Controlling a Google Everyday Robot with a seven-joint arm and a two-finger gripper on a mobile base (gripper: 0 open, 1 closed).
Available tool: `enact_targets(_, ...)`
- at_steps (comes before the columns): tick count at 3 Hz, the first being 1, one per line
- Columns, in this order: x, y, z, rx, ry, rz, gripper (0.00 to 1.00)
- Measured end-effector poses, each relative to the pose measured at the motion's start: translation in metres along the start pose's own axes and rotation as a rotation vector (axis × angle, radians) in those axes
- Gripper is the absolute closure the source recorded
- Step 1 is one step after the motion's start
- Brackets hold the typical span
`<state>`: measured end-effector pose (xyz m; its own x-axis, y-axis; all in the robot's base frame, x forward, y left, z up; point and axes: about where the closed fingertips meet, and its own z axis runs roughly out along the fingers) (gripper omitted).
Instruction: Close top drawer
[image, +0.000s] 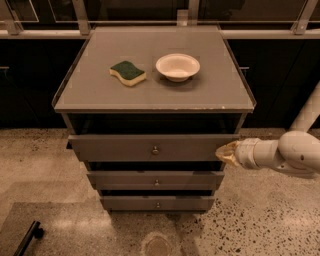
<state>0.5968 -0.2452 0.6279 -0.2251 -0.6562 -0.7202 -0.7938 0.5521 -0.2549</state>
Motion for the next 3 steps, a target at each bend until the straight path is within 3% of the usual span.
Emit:
enact_targets(1, 0.0055, 0.0145, -0.0422, 0.046, 0.058, 0.004, 0.83)
enact_targets(3, 0.0011, 0.0222, -0.052, 0.047, 0.07, -0.008, 0.35)
